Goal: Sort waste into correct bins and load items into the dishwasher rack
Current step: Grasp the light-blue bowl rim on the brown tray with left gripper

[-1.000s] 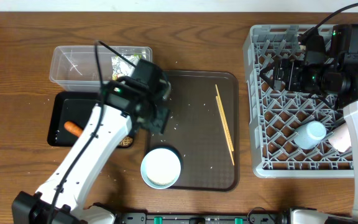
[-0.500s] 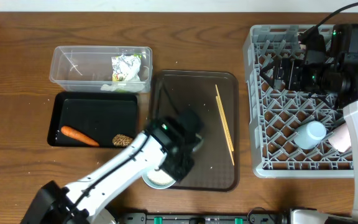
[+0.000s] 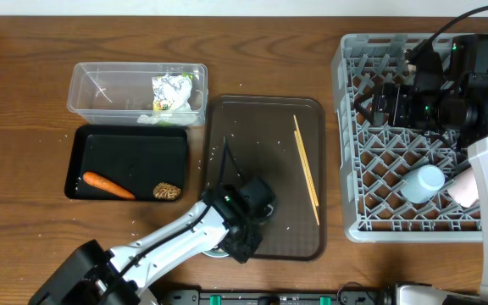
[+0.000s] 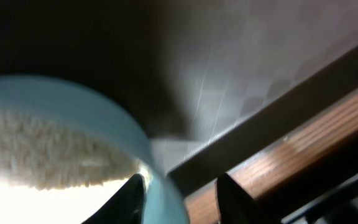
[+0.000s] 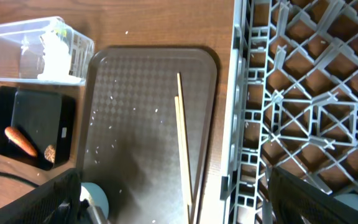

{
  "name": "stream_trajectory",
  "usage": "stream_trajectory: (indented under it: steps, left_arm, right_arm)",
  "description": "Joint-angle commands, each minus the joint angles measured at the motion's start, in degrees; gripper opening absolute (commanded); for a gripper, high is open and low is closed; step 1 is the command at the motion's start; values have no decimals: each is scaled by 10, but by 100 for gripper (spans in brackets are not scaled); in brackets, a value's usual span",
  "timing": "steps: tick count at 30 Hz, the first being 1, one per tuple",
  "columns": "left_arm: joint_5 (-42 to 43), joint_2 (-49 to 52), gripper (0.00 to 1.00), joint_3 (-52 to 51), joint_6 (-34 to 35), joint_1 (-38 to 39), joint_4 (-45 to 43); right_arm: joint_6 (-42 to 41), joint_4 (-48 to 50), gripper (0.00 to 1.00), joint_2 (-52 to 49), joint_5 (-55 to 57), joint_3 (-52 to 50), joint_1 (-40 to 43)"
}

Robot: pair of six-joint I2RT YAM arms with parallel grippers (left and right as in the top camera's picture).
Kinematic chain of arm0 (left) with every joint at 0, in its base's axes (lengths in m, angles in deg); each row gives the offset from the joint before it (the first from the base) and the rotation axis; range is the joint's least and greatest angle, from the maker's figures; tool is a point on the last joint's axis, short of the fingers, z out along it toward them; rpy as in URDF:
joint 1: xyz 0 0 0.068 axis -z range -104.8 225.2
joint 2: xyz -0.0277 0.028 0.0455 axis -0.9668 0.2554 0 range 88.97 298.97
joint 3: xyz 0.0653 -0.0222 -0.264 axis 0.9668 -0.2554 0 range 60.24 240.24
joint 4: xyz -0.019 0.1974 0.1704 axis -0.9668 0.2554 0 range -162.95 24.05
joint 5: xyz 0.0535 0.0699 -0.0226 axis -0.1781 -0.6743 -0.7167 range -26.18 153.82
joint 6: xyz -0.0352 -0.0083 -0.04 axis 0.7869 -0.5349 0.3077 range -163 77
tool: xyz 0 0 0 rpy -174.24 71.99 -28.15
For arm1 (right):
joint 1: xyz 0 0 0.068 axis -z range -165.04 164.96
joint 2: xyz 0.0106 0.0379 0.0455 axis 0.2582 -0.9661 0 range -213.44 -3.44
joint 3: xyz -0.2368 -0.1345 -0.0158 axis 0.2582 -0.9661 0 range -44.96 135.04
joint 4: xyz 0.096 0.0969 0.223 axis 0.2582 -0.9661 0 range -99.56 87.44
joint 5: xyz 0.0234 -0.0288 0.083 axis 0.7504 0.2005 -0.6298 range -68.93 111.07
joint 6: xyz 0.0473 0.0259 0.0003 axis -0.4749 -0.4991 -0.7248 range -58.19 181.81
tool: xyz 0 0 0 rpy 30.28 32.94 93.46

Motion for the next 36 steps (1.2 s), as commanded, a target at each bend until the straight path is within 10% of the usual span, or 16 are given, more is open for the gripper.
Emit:
stream_trajectory:
  steps: [1,15,36]
  left_arm:
    - [6,17,29,-3,0,1,-11]
    - [1,69,6,-3,1,-7,-26]
    - [-111,9,6,191,-1,-33,122]
  right_arm:
    - [5,-8,88,0,-3,-2,-3]
    - [5,-30,84,0,-3,-2,-3]
    - [5,-25,84,0,-3,-2,-3]
